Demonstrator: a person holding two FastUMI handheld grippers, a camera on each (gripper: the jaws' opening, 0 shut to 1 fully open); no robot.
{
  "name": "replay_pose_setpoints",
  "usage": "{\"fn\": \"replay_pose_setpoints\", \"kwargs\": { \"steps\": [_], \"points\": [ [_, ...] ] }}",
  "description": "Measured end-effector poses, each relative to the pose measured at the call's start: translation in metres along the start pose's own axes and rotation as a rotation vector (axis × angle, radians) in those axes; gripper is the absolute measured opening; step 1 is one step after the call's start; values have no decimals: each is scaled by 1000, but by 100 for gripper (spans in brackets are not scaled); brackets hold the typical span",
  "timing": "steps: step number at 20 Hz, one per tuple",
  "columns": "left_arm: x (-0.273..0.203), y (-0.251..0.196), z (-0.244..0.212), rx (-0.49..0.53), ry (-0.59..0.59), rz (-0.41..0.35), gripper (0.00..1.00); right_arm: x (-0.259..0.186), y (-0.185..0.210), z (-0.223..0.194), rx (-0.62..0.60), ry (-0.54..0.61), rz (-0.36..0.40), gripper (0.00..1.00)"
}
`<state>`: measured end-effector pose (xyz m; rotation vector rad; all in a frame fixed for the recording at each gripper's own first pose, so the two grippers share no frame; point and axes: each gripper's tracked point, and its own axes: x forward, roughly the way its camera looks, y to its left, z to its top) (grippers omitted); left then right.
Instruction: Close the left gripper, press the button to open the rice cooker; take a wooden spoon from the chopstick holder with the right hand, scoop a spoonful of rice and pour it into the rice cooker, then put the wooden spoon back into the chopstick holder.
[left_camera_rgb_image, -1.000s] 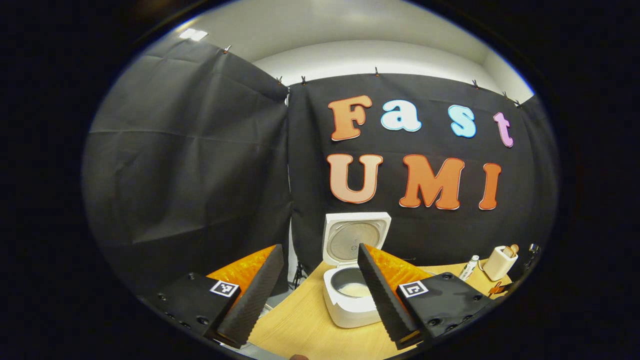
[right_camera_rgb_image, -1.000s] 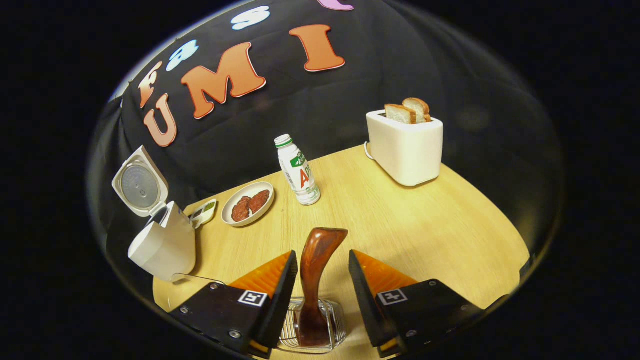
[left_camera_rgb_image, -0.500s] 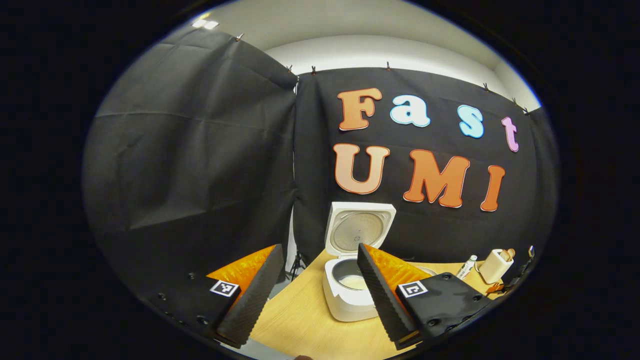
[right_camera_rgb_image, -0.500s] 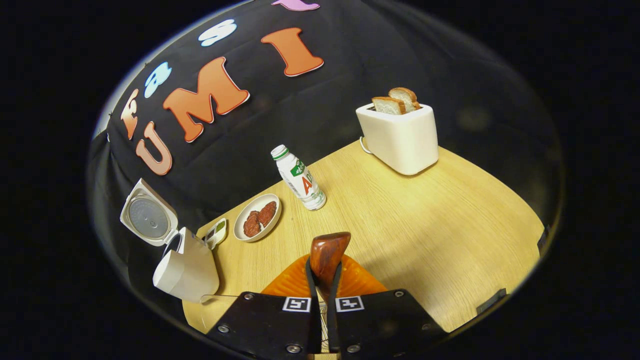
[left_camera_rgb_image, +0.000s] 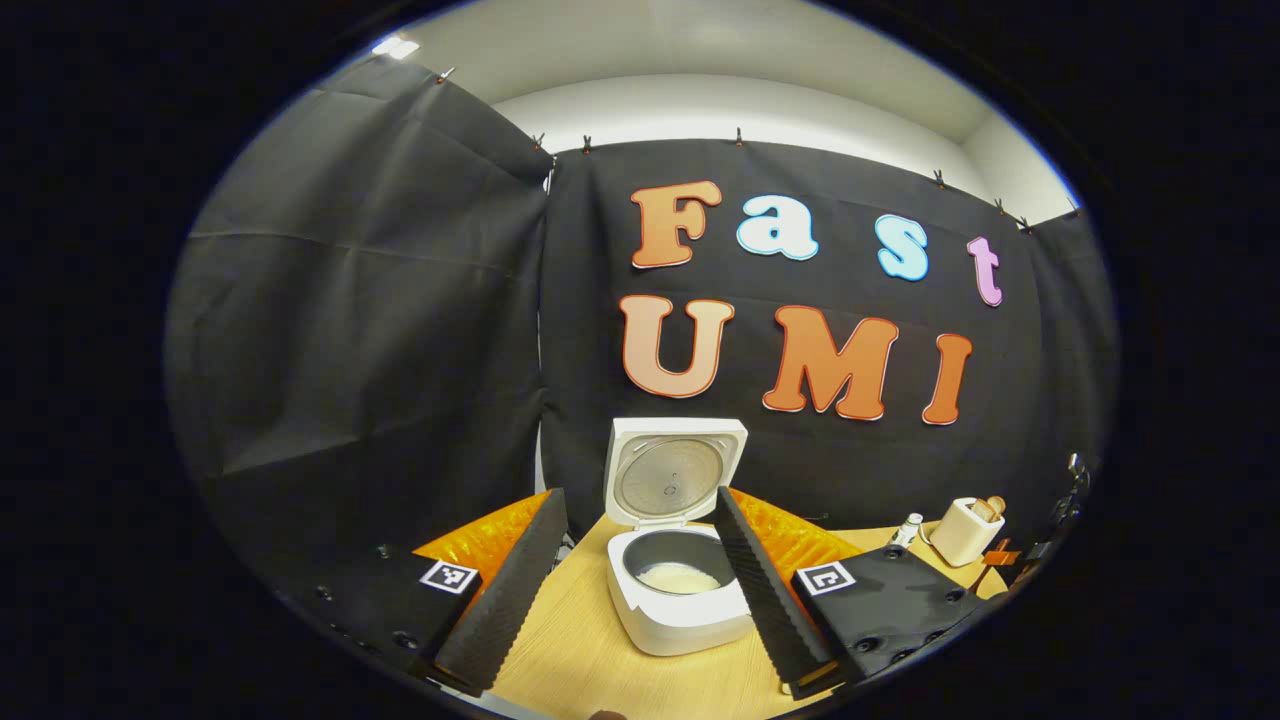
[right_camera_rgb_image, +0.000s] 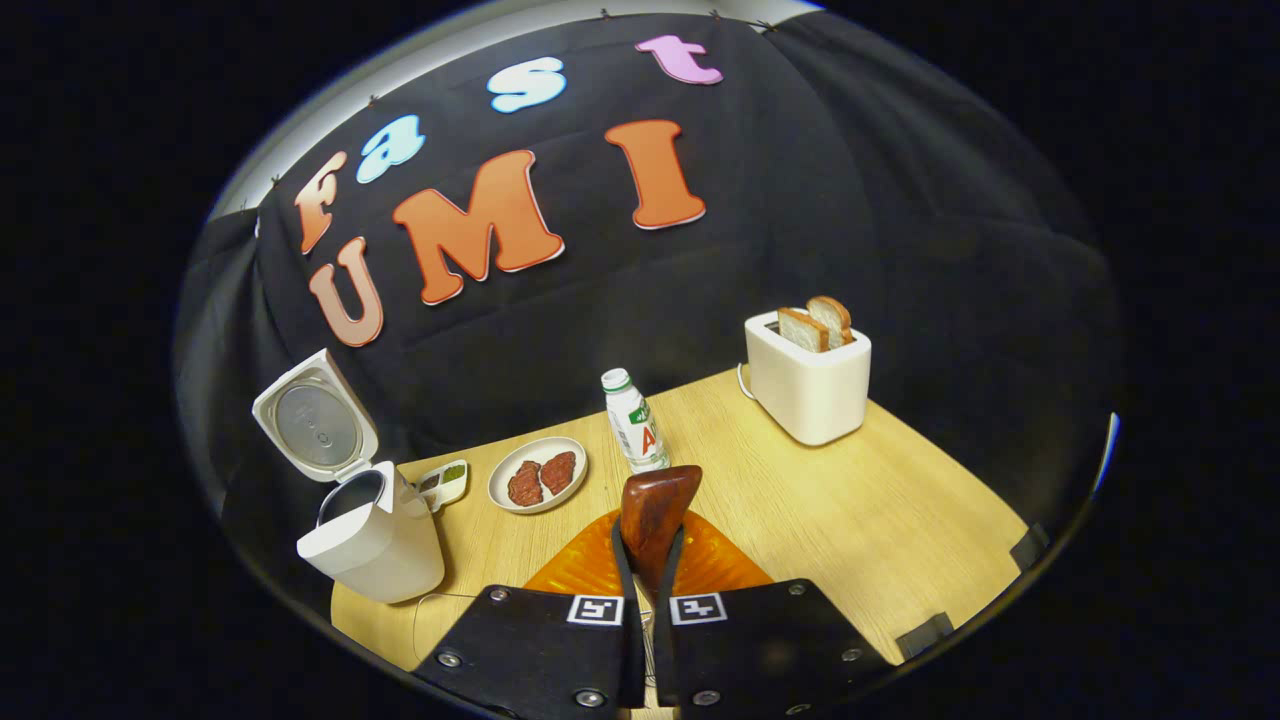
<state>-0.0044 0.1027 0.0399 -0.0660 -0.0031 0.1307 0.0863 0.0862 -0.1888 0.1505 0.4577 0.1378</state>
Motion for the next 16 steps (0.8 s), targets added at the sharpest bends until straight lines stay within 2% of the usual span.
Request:
{"fn": "replay_pose_setpoints", "kwargs": {
  "steps": [4, 8, 12, 16],
  "points": [
    [3, 1, 1, 0, -2, -31, 100, -23, 49, 22, -42, -54, 80, 3],
    [4, 12, -5, 21, 9, -25, 100, -33, 104, 20, -95, -77, 172, 3],
    [3, 21, -7, 40, 18, -14, 100, -17, 141, -19, -246, -67, 213, 3],
    [2, 29, -13, 37, 28, 1, 100, -3, 143, -70, -348, -20, 192, 3]
  ]
}}
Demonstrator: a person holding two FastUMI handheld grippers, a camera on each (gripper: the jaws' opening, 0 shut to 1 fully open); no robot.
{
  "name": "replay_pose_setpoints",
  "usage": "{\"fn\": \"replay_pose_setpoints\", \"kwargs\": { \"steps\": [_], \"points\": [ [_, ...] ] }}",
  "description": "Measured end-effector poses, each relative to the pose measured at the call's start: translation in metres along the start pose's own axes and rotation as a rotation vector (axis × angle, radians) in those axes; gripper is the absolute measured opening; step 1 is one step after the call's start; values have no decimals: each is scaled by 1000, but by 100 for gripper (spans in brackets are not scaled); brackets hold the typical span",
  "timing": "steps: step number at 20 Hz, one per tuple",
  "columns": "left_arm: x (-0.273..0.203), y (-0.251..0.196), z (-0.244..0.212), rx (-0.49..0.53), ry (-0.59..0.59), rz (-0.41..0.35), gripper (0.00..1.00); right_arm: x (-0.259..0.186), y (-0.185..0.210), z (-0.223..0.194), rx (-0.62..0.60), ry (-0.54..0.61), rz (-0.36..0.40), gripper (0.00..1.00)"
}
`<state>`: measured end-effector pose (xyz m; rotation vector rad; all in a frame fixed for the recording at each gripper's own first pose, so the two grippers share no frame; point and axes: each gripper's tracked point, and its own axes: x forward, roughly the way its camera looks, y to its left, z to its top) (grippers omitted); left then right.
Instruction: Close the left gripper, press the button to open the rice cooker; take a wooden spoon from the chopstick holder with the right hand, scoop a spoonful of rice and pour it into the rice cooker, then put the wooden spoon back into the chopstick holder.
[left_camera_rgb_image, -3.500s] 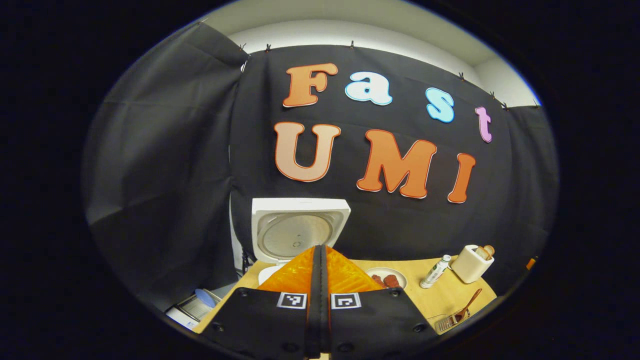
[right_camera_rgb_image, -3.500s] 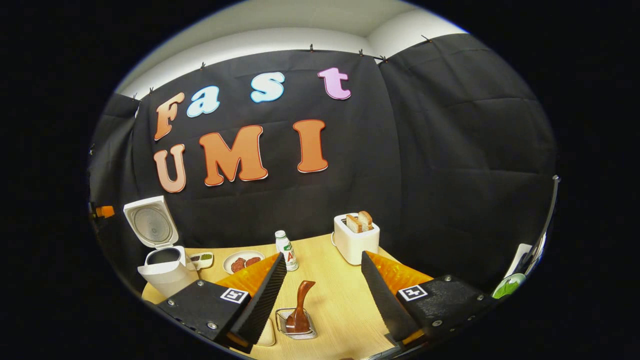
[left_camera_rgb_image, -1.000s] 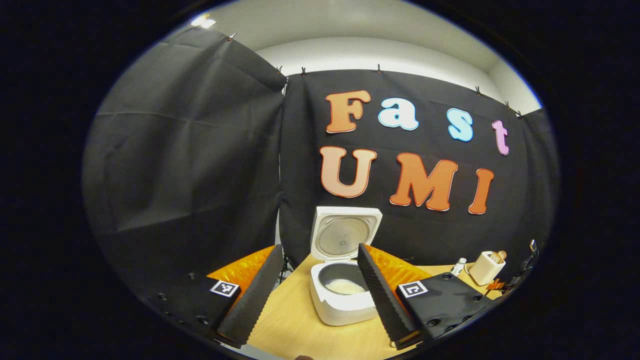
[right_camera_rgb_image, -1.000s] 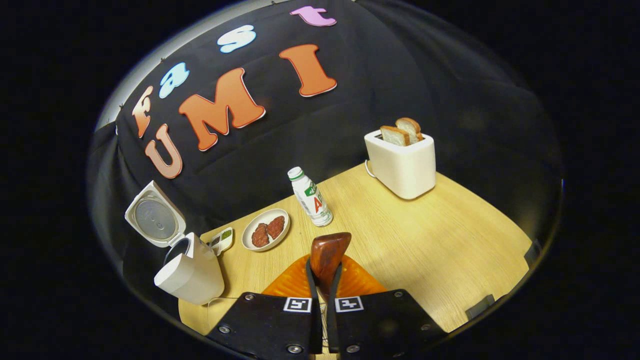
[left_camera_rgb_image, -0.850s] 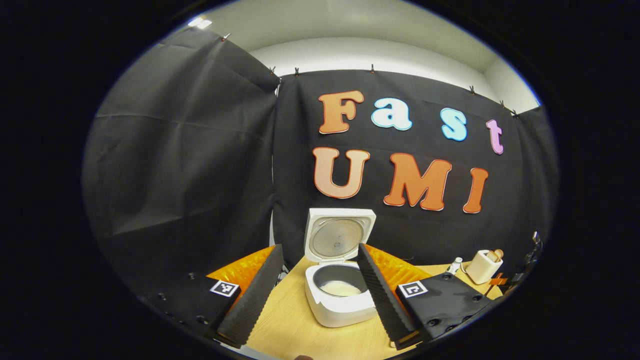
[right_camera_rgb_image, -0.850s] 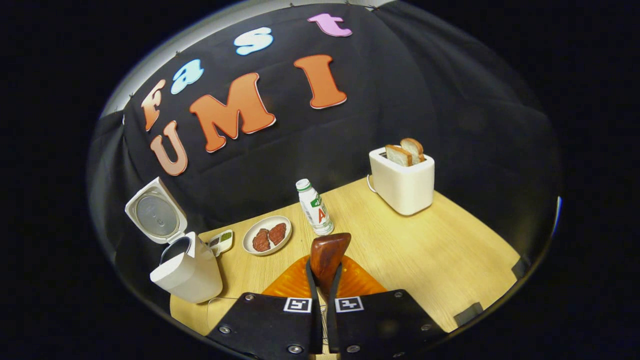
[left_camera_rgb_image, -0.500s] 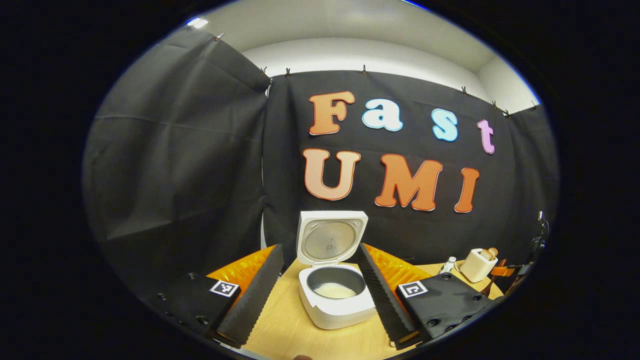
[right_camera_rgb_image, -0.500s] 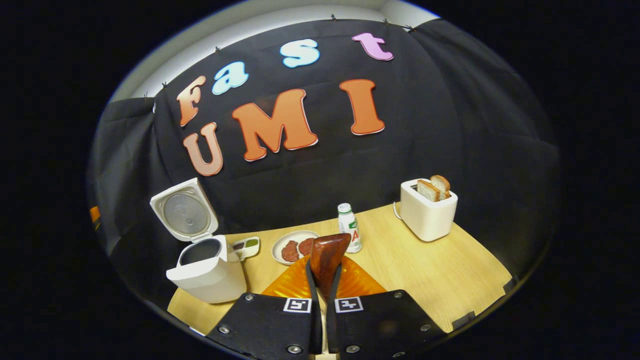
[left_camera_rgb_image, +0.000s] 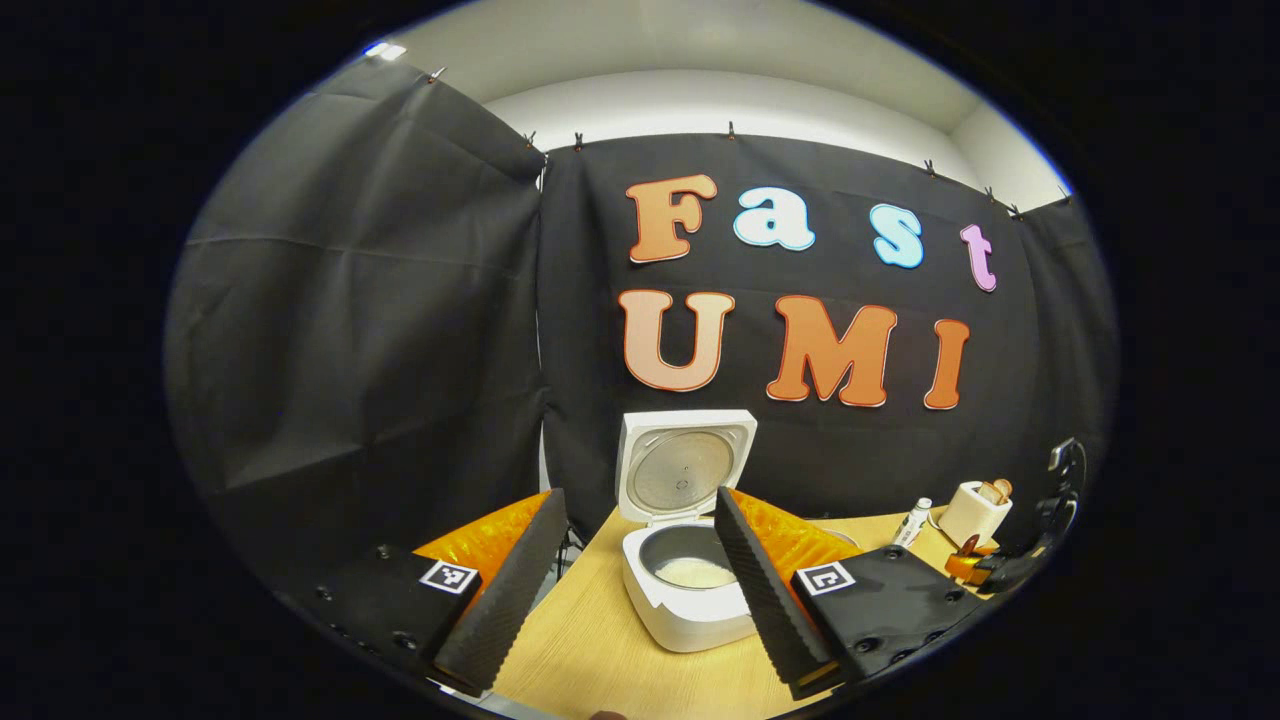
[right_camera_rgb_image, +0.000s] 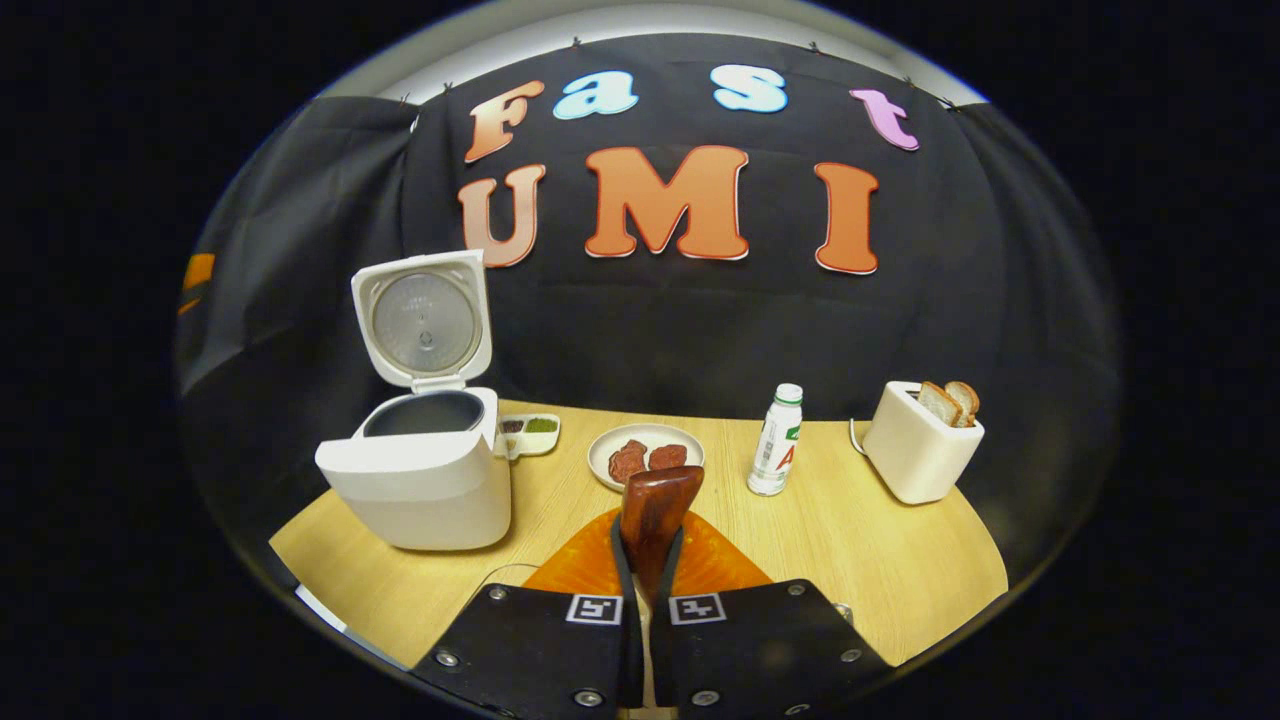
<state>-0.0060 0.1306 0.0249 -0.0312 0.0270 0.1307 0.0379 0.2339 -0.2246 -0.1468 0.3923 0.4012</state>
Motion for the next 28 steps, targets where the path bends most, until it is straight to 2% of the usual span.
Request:
{"fn": "replay_pose_setpoints", "kwargs": {
  "steps": [3, 7, 11, 16, 20, 23, 28],
  "points": [
    [0, 4, -6, -3, 19, 3, 100, 4, 4, -23, -36, 28, -11, 3],
    [-1, 11, -13, -8, 32, 13, 100, 9, 0, -45, -20, 48, -32, 3],
    [1, 16, -17, -4, 46, 20, 100, 10, -1, -44, 13, 21, -44, 3],
    [-2, 20, -24, 10, 57, 30, 100, 18, 4, -74, 266, 81, -46, 3],
    [-3, 27, -29, 9, 71, 50, 100, 31, 28, -79, 415, 104, 3, 3],
    [-3, 29, -36, -6, 90, 57, 100, 43, 41, -83, 585, 122, 49, 3],
    [-3, 26, -38, -9, 98, 62, 100, 46, 28, -94, 839, 154, 44, 3]
  ]
}}
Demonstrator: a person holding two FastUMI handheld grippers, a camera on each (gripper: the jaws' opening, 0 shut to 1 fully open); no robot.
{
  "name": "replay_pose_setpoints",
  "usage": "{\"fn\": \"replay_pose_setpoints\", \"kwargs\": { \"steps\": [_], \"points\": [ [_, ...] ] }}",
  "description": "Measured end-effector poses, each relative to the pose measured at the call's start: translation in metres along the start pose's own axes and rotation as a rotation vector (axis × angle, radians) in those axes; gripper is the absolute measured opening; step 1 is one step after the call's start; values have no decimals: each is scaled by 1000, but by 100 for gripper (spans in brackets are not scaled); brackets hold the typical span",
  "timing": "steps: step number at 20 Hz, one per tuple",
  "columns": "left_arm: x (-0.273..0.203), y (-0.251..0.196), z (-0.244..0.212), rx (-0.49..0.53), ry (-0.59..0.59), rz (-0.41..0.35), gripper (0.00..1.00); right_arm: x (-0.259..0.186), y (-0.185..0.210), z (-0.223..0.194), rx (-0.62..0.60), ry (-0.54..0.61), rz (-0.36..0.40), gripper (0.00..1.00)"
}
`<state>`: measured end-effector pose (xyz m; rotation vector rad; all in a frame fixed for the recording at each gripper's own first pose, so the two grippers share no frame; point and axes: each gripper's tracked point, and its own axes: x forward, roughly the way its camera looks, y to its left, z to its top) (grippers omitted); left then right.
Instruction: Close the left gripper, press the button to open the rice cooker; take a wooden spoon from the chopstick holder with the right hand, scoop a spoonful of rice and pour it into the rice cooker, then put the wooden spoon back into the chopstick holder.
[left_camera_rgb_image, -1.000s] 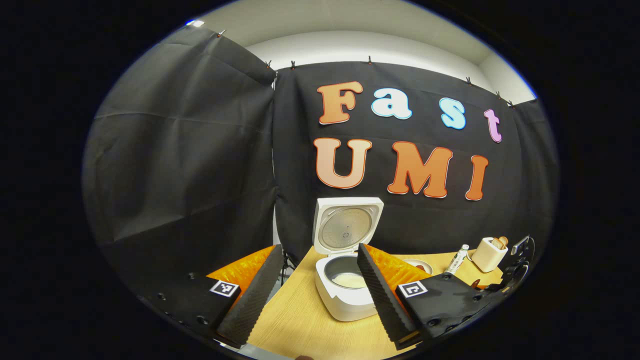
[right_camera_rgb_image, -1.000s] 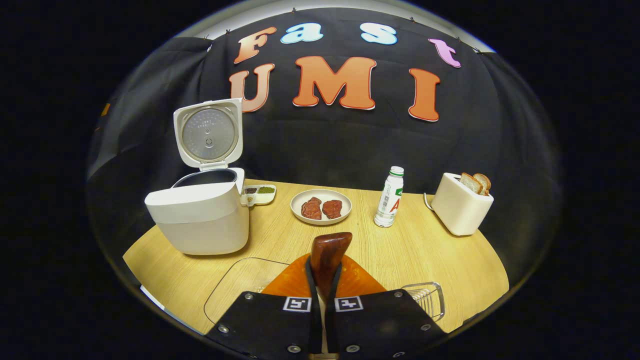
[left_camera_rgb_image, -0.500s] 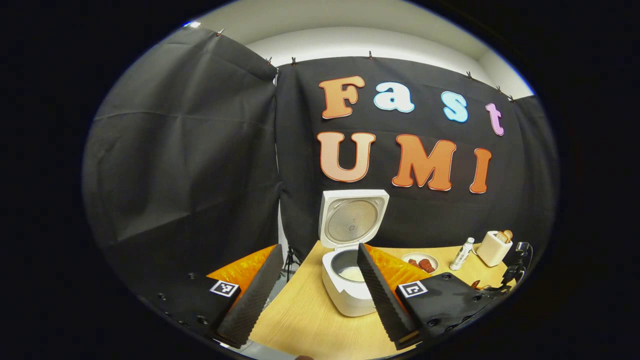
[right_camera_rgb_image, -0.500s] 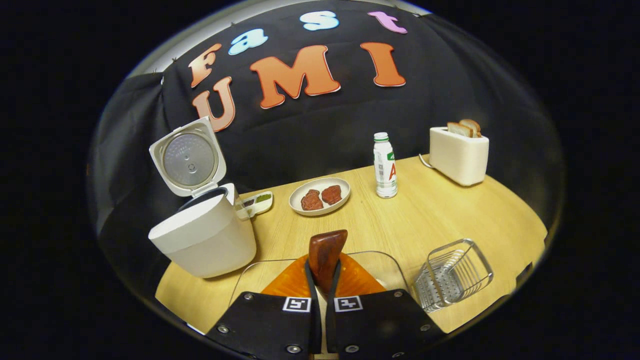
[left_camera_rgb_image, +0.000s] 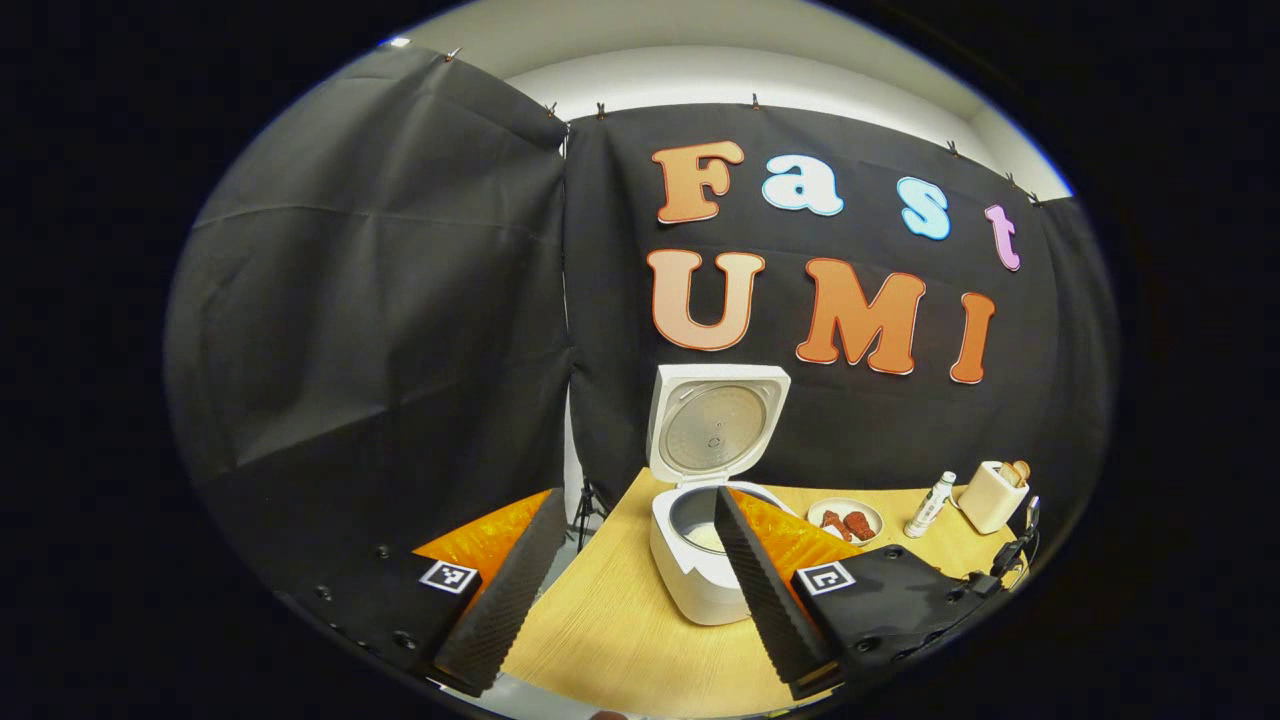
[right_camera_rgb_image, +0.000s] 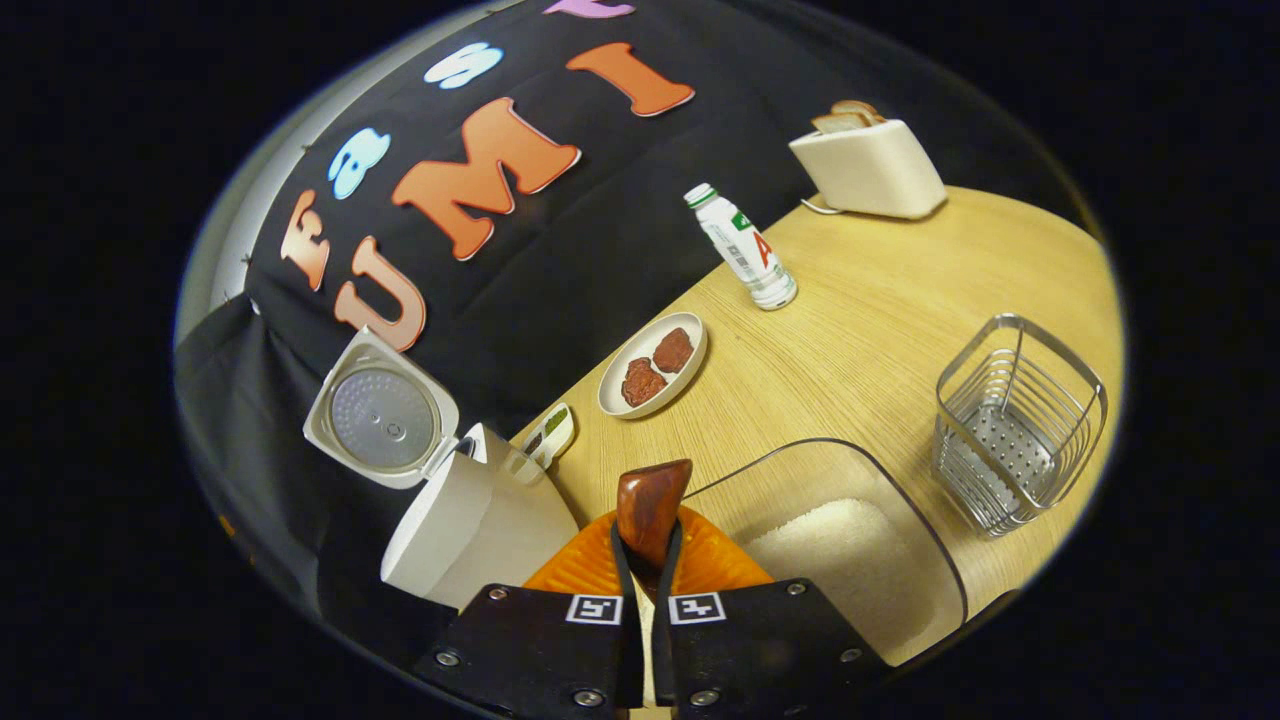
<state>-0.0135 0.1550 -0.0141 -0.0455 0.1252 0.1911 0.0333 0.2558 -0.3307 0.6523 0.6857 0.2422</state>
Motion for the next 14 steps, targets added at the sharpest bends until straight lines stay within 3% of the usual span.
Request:
{"fn": "replay_pose_setpoints", "kwargs": {
  "steps": [3, 14],
  "points": [
    [1, -5, 4, -3, -9, -8, 100, -5, -7, 12, 115, -20, 4, 2],
    [5, -24, 16, -4, -43, -50, 100, -29, 16, 73, 175, -91, 32, 3]
  ]
}}
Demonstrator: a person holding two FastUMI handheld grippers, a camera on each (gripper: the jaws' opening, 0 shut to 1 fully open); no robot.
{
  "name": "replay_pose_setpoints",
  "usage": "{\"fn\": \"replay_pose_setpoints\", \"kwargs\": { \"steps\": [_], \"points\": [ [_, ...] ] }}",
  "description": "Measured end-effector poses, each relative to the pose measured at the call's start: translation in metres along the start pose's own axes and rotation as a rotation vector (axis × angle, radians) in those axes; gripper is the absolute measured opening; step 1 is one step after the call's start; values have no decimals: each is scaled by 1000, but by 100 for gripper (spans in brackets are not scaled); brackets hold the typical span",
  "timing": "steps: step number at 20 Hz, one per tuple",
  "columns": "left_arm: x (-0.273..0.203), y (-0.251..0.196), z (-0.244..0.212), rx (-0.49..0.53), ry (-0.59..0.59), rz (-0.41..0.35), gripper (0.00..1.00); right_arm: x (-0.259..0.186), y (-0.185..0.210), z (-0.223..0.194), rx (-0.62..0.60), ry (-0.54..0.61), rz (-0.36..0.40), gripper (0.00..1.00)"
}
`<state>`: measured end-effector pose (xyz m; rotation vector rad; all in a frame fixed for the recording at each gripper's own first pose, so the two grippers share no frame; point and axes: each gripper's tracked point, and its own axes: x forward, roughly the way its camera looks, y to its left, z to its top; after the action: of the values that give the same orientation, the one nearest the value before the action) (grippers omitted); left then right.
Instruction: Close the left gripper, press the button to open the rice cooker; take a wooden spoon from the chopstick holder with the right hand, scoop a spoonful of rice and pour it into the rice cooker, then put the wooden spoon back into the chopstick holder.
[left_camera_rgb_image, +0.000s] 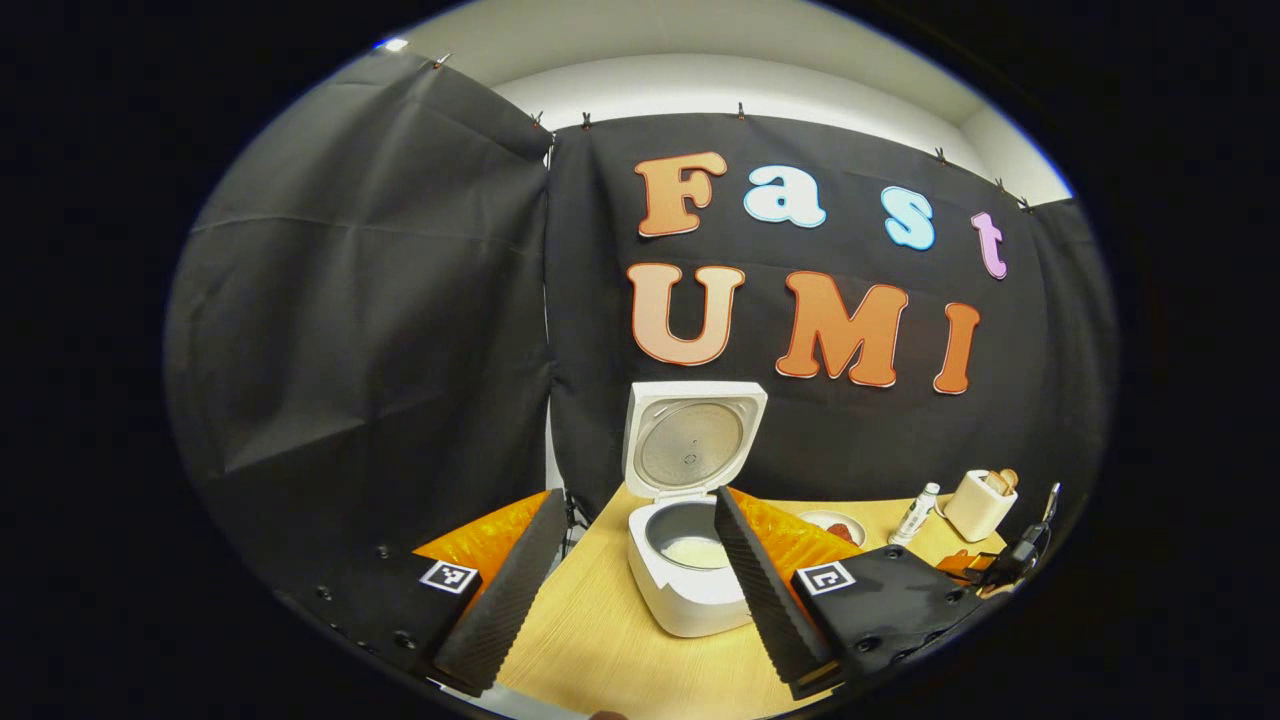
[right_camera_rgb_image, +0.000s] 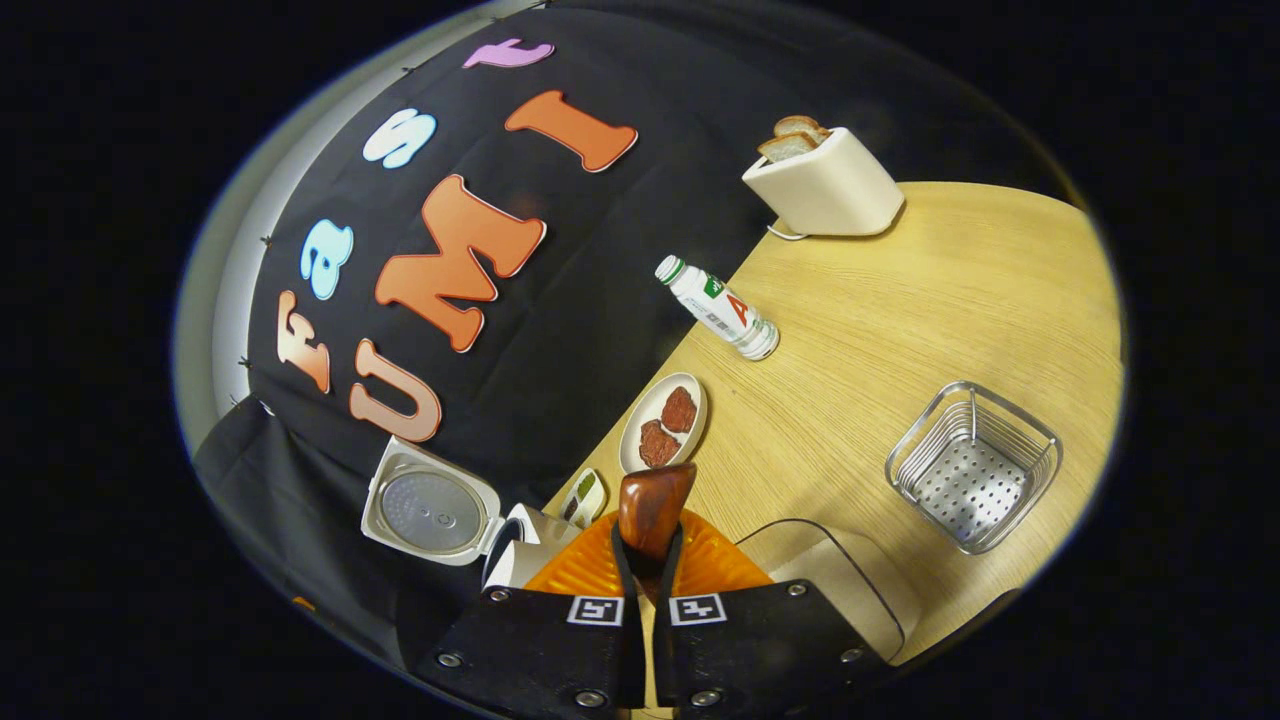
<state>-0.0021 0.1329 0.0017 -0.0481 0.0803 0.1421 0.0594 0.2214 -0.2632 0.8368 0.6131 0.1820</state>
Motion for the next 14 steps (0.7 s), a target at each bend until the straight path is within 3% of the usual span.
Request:
{"fn": "replay_pose_setpoints", "kwargs": {
  "steps": [5, 14],
  "points": [
    [5, -5, 0, -28, 4, -20, 100, 0, 23, 17, 13, -9, 4, 3],
    [15, -20, -12, -60, 26, -61, 100, 21, 105, 32, 48, 8, 91, 3]
  ]
}}
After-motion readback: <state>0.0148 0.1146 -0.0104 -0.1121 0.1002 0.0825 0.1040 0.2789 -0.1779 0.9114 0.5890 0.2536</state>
